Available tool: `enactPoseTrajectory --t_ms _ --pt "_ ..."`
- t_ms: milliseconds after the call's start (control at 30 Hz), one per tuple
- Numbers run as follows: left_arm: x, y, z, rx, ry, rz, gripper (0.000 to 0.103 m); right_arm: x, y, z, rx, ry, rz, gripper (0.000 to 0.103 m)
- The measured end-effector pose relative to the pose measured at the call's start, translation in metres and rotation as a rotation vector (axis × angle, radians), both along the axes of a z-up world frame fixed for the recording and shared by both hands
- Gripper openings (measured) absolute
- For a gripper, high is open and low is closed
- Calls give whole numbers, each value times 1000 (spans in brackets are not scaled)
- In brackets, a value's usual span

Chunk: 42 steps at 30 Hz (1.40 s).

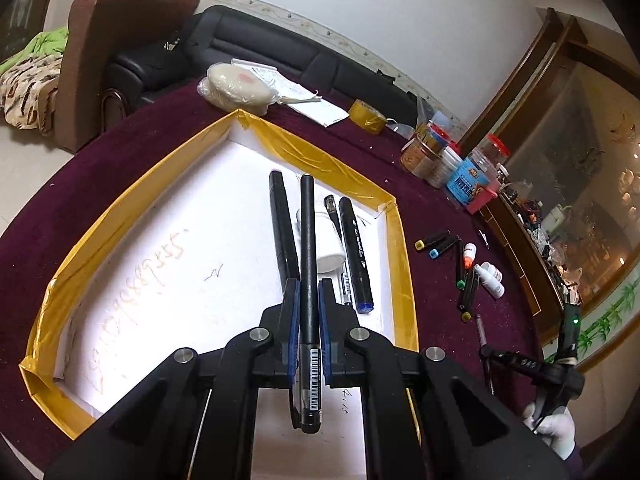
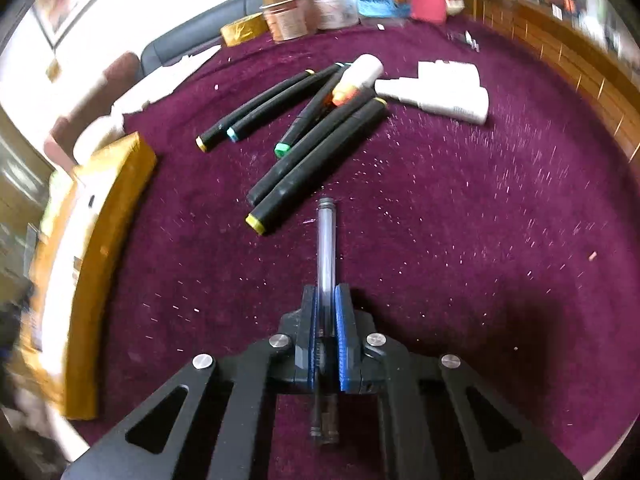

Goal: Organize rigid objects
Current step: 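Lower the black pen into the tray with the left tool while the right tool grasps a clear pen, then open the left tool to release the black pen while the right tool lowers the clear pen into the tray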

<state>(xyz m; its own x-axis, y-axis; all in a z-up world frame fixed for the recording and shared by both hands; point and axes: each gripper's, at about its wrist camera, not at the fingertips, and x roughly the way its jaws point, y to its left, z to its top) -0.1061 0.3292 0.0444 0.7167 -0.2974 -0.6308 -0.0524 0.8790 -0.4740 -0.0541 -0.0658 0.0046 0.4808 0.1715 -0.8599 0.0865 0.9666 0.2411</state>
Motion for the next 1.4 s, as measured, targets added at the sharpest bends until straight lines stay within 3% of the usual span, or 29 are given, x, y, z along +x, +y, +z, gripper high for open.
enactPoseTrajectory --t_ms 233,467,633,767,833,900,1067,1167,1233,1400 --pt "13 1 3 48 28 -4 7 -8 -27 13 294 -27 2 8" --pt "69 16 -6 144 128 2 7 20 44 41 436 -32 199 8" --pt "101 16 -22 166 214 -7 7 51 120 45 428 -13 321 8" --pt "105 21 -20 161 214 16 8 74 177 41 384 20 384 8" --pt "98 26 -17 124 193 24 16 82 198 36 343 38 395 8" --pt "89 34 -16 88 183 43 30 87 213 32 295 45 396 8" --pt "69 43 -5 16 135 56 34 107 234 26 210 62 381 8" --pt "55 43 7 5 96 73 56 119 239 25 205 71 386 8" --pt "50 41 13 5 80 78 59 123 236 30 209 56 385 9" --pt "43 27 25 4 47 38 59 109 200 57 223 -24 376 28"
